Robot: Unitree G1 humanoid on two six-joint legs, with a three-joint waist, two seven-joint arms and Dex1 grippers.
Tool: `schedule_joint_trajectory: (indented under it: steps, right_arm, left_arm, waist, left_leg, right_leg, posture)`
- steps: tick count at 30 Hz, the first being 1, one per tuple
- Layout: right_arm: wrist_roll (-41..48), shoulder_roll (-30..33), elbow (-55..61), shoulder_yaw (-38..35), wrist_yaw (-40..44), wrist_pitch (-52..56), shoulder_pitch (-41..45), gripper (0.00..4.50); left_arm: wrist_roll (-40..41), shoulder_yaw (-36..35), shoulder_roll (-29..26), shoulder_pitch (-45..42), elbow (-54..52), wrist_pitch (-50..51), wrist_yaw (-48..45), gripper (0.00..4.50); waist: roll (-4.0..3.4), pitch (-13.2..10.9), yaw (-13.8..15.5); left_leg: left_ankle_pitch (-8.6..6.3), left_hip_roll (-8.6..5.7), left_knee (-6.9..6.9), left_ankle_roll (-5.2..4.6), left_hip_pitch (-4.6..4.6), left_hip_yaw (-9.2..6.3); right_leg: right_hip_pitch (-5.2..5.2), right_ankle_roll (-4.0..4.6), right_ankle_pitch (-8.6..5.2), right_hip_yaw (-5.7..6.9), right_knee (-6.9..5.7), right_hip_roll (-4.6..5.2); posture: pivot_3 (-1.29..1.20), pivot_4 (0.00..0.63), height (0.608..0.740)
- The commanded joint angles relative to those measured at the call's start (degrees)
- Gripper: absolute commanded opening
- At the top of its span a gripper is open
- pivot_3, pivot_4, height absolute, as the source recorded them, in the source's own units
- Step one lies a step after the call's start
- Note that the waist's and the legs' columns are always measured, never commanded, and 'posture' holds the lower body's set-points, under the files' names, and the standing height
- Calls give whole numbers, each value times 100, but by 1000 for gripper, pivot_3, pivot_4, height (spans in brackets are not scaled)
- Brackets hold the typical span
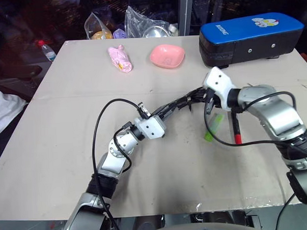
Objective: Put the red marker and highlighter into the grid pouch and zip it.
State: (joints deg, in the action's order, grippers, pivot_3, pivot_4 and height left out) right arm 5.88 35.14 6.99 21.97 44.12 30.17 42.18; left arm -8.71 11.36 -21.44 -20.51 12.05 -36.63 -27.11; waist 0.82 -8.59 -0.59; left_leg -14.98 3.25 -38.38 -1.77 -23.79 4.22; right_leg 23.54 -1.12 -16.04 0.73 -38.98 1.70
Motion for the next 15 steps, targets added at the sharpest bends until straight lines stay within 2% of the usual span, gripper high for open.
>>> schedule_joint_trajectory:
  steps: [1, 3, 9, 12, 15]
  right_arm:
    - [-621, 69, -112, 304, 322, -999, 342, 286]
    - [-991, 110, -252, 474, 397, -1484, 445, 700]
    - [-1715, 65, -674, 600, 397, -2780, 579, 3438]
    - [-1896, 0, -751, 603, 469, -3074, 560, 4386]
    - [-2021, -79, -790, 572, 511, -3242, 534, 4470]
  left_arm:
    - [132, 11, 39, -103, -64, -72, -28, 0]
    - [121, 17, 48, -98, -67, -62, -43, 0]
    - [75, -1, 75, -151, -33, 0, -15, 0]
    - [66, 5, 96, -185, 4, 10, -22, 0]
    - [69, 18, 108, -211, 34, 10, -34, 0]
  waist:
    - [0, 0, 1]
    - [0, 0, 2]
    - [0, 0, 4]
    - [0, 0, 7]
    - [0, 0, 8]
  left_leg:
    - [0, 0, -1, 1, 0, 0]
    - [1, 0, -1, 2, 0, 2]
    - [13, 1, -1, 23, 1, 3]
    - [14, 1, -2, 24, 1, 4]
    - [15, 1, -2, 25, 1, 4]
  right_leg:
    - [0, 0, 0, 1, 0, 0]
    - [0, 0, 0, 2, 0, 0]
    - [0, 0, 0, 3, 0, 1]
    - [0, 0, 0, 3, 0, 1]
    - [0, 0, 0, 3, -1, 1]
  posture:
    - [0, 150, 738]
    - [0, 150, 738]
    - [0, 150, 738]
    - [0, 150, 738]
    - [0, 150, 738]
